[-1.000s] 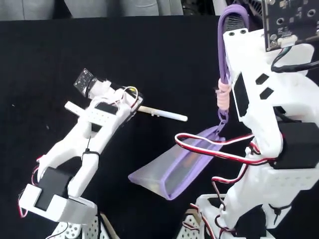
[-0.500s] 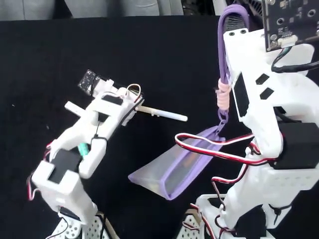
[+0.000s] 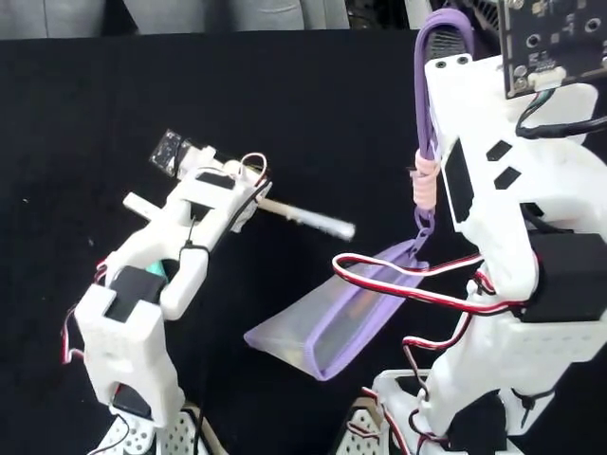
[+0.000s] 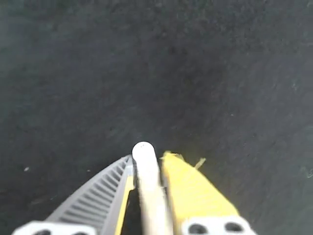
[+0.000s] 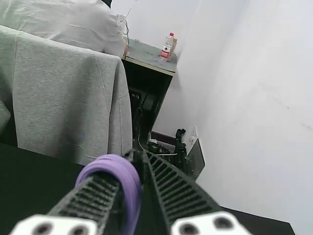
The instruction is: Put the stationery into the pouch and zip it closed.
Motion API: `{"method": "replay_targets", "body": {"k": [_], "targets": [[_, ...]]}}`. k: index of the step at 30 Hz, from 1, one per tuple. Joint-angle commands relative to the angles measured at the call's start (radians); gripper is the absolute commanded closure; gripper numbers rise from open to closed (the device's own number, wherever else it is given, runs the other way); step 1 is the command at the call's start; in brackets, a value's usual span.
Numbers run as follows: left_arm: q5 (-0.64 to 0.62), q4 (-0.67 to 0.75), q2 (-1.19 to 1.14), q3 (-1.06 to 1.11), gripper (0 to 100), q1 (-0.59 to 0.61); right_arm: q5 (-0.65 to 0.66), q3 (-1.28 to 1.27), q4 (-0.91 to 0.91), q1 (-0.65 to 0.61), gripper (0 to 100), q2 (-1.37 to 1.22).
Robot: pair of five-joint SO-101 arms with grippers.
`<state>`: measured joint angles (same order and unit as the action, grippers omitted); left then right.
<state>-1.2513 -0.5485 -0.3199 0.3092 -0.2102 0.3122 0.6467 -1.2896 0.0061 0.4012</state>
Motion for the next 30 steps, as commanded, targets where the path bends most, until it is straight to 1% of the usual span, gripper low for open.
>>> {"method": "replay_targets", "body": {"k": [1,4,7,10,14,20,26,30], "targets": [[0.049,-0.003,-0.101,-0.116,97,0.01,0.009,0.038,0.005,0.02,98.7,-0.004],[0.081,-0.008,-0.146,-0.147,97,0.004,0.009,0.038,0.005,0.023,98.7,-0.004],[0.083,-0.072,-0.146,-0.18,97,0.004,0.009,0.038,0.005,0.023,98.7,-0.002],[0.081,-0.173,-0.144,-0.255,97,0.013,0.009,0.038,0.005,0.023,98.7,-0.002],[0.08,-0.351,-0.144,-0.414,97,0.056,0.009,0.038,0.005,0.023,98.7,0.002],[0.084,-0.643,-0.144,-0.757,97,0.136,0.008,0.038,0.003,0.018,98.7,0.002],[0.089,-0.904,-0.144,-1.162,97,0.165,0.009,0.038,0.002,0.018,98.7,0.002],[0.16,-1.074,-0.144,-1.455,97,0.154,0.009,0.038,0.002,0.018,98.7,0.002]]}}
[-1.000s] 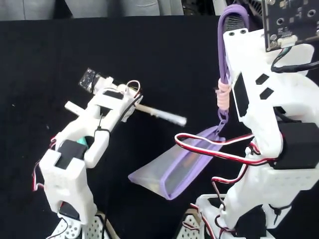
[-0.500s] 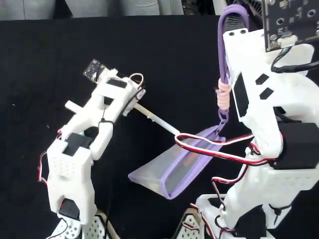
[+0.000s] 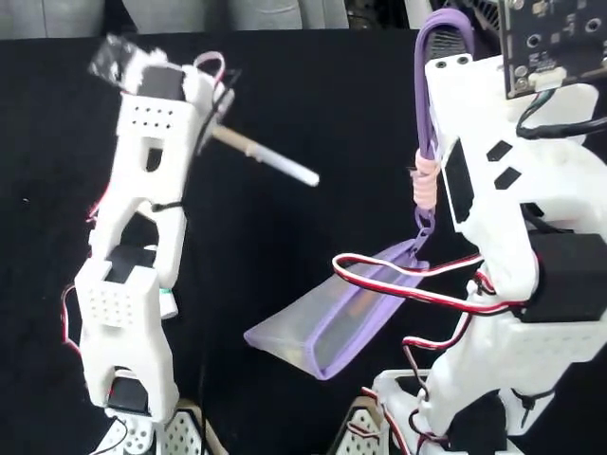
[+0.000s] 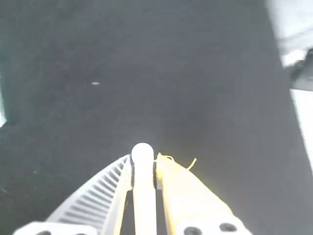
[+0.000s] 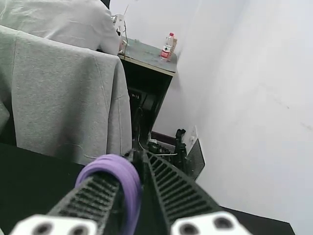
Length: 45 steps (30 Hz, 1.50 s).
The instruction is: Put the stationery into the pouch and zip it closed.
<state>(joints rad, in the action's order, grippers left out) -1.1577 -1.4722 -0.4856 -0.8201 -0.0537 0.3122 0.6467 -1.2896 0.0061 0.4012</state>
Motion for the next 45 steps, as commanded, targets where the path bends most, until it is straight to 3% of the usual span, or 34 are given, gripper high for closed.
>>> {"method": "replay_targets", "body": {"k": [1,3,7,10,13,18,25,32,37,45], "targets": [[0.078,-0.199,0.021,-0.41,97,-0.007,0.009,0.038,0.002,0.018,98.7,0.002],[0.094,-0.292,0.021,-0.596,97,-0.007,0.009,0.039,0.0,0.018,98.7,0.002],[0.21,-0.29,0.023,-0.858,97,-0.008,0.009,0.039,0.002,0.018,98.7,0.002],[0.232,-0.29,0.109,-0.842,97,-0.047,0.009,0.041,0.002,0.02,98.7,0.002],[0.331,-0.29,0.233,-0.831,97,-0.117,0.009,0.041,0.0,0.018,98.7,0.002],[0.423,-0.29,0.468,-0.834,97,-0.306,0.009,0.039,0.003,0.018,98.7,0.001],[0.637,-0.29,0.663,-0.659,97,-0.538,0.009,0.039,0.005,0.021,98.7,0.001],[0.669,-0.288,0.824,-0.367,97,-0.736,0.009,0.039,0.005,0.02,98.7,-0.001],[0.669,-0.282,0.876,-0.193,97,-0.746,0.009,0.039,0.003,0.02,98.7,0.001],[0.667,-0.152,0.896,0.012,97,-0.756,0.009,0.039,0.005,0.02,98.7,-0.002]]}}
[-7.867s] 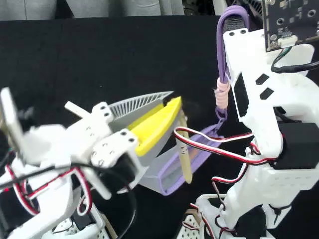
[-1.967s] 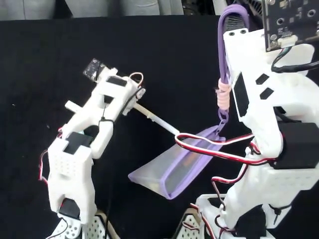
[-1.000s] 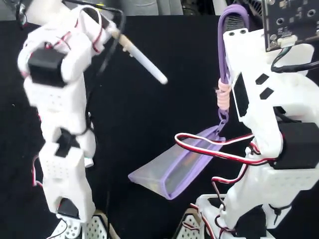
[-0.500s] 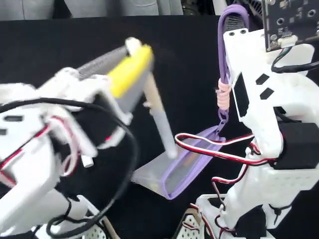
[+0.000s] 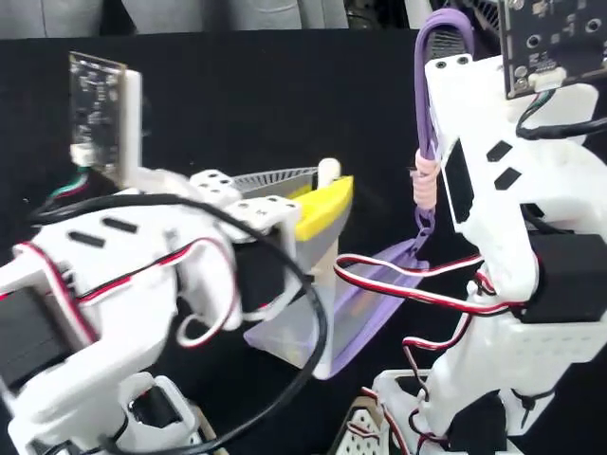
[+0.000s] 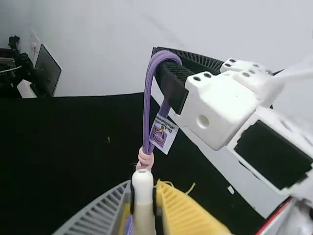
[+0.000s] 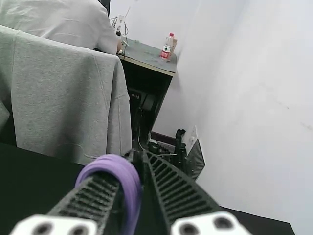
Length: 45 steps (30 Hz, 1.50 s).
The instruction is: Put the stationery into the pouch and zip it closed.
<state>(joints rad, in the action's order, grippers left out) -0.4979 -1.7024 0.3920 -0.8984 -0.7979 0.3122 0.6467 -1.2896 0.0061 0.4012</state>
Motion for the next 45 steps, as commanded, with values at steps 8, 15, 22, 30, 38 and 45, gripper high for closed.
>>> {"method": "replay_targets", "body": {"k": [8,15,22,30,38,45], "targets": [[0.005,0.23,0.135,0.351,97,-0.076,0.009,0.039,0.005,0.023,98.7,0.002],[0.112,0.628,0.404,0.908,97,-0.036,0.009,0.044,0.0,0.023,98.7,0.002],[0.342,1.125,0.825,1.461,97,-0.01,0.009,0.044,0.0,0.023,98.7,0.004],[0.437,1.188,1.053,1.736,97,-0.002,0.009,0.039,0.002,0.018,98.7,0.004],[0.425,0.997,1.115,1.719,83,-0.002,0.009,0.039,0.003,0.018,98.7,0.001],[0.428,0.835,1.108,1.58,80,-0.001,0.009,0.039,0.003,0.018,98.7,-0.002]]}}
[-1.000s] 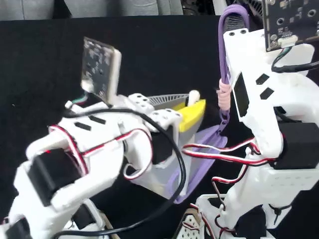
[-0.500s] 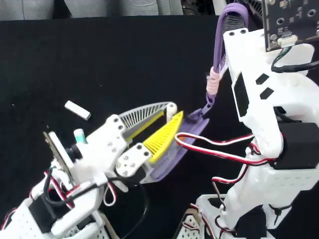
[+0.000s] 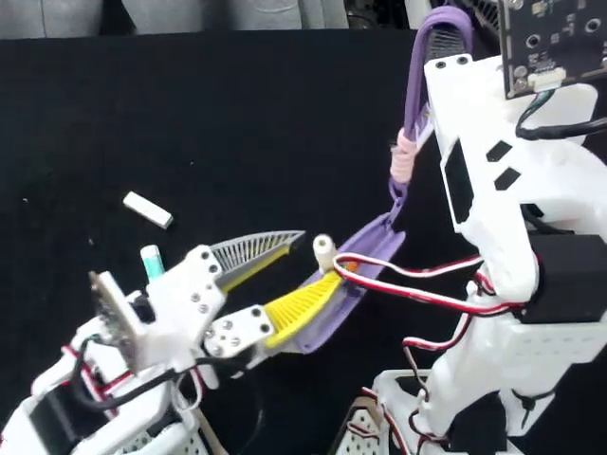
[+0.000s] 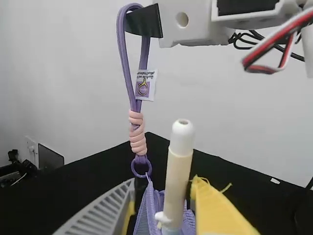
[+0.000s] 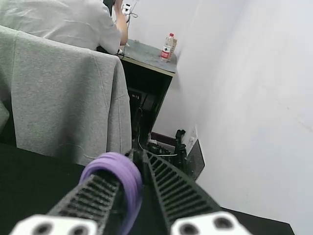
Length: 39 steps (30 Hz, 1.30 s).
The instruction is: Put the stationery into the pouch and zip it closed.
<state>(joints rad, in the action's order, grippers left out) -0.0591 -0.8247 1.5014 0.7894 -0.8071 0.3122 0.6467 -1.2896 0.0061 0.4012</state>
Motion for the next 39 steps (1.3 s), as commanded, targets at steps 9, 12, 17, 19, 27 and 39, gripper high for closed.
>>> {"method": "replay_targets", "body": {"k": [9,12,17,19,27,39], "targets": [[-0.017,-0.035,-0.015,-0.269,81,0.008,0.009,0.039,0.003,0.018,98.7,-0.004],[-0.018,-0.046,-0.049,-0.348,81,0.008,0.009,0.039,0.005,0.018,98.7,-0.004],[-0.072,-0.044,-0.06,-0.409,81,0.163,0.009,0.039,0.005,0.018,98.7,-0.004],[-0.152,-0.044,-0.064,-0.397,81,0.311,0.009,0.039,0.003,0.018,98.7,-0.004],[-0.288,-0.035,-0.08,-0.082,80,0.848,0.008,0.039,-0.009,-0.026,98.7,0.002],[-0.298,-0.012,-0.713,-0.008,80,1.024,0.003,0.038,-0.04,-0.184,98.7,0.002]]}}
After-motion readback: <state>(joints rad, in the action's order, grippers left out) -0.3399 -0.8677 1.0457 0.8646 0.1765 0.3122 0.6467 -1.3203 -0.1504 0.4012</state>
